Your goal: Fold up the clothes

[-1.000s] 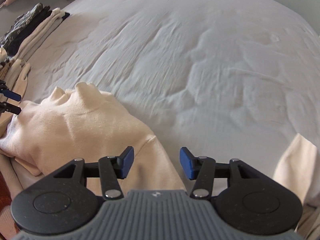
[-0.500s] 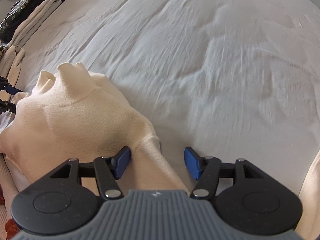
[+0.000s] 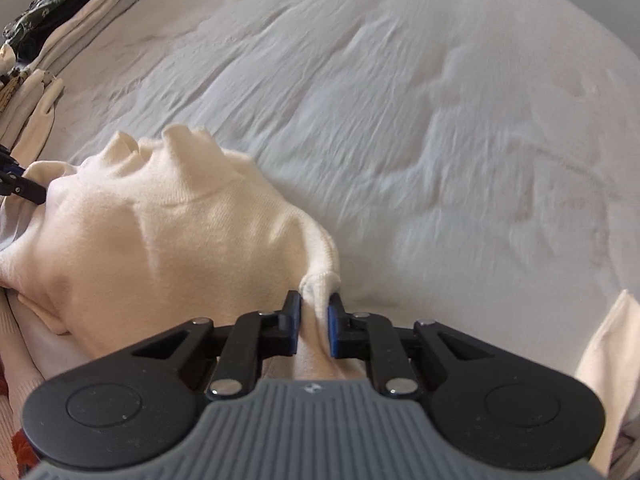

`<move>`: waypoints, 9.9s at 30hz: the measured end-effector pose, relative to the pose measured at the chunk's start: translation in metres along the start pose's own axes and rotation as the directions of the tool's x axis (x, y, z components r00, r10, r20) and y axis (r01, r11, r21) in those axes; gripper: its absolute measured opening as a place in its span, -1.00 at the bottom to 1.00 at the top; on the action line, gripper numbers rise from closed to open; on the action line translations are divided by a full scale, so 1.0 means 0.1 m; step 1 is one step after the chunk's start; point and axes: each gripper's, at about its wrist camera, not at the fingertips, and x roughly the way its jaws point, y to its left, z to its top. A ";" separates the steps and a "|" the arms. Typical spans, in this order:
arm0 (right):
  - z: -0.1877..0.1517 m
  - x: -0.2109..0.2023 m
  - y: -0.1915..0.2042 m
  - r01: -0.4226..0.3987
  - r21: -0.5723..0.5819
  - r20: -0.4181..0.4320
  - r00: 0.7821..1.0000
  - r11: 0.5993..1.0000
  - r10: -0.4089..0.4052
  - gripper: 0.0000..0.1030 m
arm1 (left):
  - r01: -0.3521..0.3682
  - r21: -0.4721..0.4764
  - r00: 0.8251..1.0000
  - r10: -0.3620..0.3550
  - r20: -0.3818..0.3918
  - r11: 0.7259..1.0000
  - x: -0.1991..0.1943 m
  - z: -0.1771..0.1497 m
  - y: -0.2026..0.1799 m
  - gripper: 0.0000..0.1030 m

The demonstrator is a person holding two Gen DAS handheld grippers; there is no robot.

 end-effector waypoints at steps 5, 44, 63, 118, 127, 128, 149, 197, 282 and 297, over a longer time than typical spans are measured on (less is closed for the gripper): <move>0.06 -0.62 0.11 0.070 -0.008 0.151 0.986 0.998 -0.068 -0.74 | -0.052 0.038 0.990 0.046 0.131 0.998 -0.57 0.02 -0.13 -0.65; -0.06 -3.61 0.99 0.302 0.103 0.765 0.585 0.948 -0.269 -0.81 | -0.194 0.011 0.547 0.099 0.831 0.981 -3.59 -0.28 -0.84 -0.82; -0.01 -3.76 1.02 0.311 0.125 0.788 0.545 0.942 -0.285 -0.80 | -0.242 0.093 0.655 0.092 0.750 0.966 -3.18 0.22 -0.95 -0.82; 2.20 1.20 -0.71 0.086 0.255 0.342 0.924 0.963 -0.173 0.06 | -0.188 0.071 0.898 0.142 0.415 0.980 0.93 2.65 0.55 0.11; 2.61 1.66 -0.47 0.031 0.132 0.309 0.949 0.991 -0.070 -0.05 | -0.179 0.125 0.933 0.128 0.337 0.976 1.39 2.87 0.50 0.10; 2.64 1.73 -0.48 0.025 0.130 0.299 0.952 0.991 -0.063 -0.08 | -0.168 0.113 0.936 0.122 0.331 0.979 1.43 2.88 0.52 0.10; 2.68 1.92 -0.54 0.015 0.227 0.332 0.939 0.974 -0.092 -0.64 | -0.170 0.010 0.893 0.149 0.424 0.985 0.99 2.36 0.74 -0.63; -0.81 -0.20 0.20 0.178 0.540 -0.126 0.984 0.823 -0.130 -0.93 | -0.238 -0.140 0.873 0.275 0.403 0.961 -0.01 -0.35 -0.24 -0.59; -1.46 -1.35 -2.40 0.369 0.829 -0.167 0.880 0.420 -0.445 -0.95 | -0.253 -0.333 0.851 0.373 0.370 0.908 0.11 0.05 0.14 -0.59; -1.53 -0.98 -2.17 0.383 0.820 -0.170 0.873 0.426 -0.456 -0.67 | -0.236 -0.270 0.895 0.317 0.313 0.934 0.13 -0.02 0.10 -0.29</move>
